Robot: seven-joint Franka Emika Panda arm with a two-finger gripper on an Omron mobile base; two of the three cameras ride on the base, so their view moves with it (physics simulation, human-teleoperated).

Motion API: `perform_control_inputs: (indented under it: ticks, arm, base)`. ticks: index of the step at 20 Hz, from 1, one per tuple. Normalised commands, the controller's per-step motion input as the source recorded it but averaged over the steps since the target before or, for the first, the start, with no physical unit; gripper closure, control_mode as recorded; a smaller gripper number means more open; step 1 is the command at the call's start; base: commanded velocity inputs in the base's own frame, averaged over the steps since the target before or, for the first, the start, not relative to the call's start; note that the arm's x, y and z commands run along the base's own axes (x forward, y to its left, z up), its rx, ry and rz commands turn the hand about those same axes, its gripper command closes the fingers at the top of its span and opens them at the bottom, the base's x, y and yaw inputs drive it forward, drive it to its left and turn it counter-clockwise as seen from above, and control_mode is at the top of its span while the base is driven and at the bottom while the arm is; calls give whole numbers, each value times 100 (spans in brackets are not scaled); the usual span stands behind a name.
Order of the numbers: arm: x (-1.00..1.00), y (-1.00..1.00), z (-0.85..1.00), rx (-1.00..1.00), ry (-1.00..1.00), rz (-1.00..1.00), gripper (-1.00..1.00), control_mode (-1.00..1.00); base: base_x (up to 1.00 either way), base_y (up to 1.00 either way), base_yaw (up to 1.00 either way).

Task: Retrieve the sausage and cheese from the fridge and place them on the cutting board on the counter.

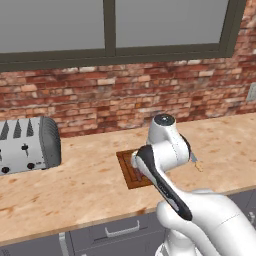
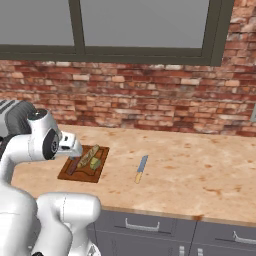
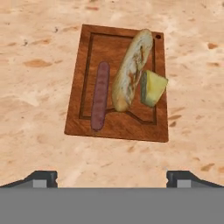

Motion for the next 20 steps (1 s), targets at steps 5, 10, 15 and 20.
perform_control_inputs:
  ticks: [5,10,15,20]
  arm:
    - [-73,-39,5,6,-27,0,-100,-100]
    - [-72,-38,9,4,-21,0,-100,-100]
    - [-75,-43,2,1,-30,2,-100,-100]
    - [-73,-48,-8,4,-35,4,-100,-100]
  base:
    - [0,0,0]
    - [0,0,0]
    - [0,0,0]
    - [0,0,0]
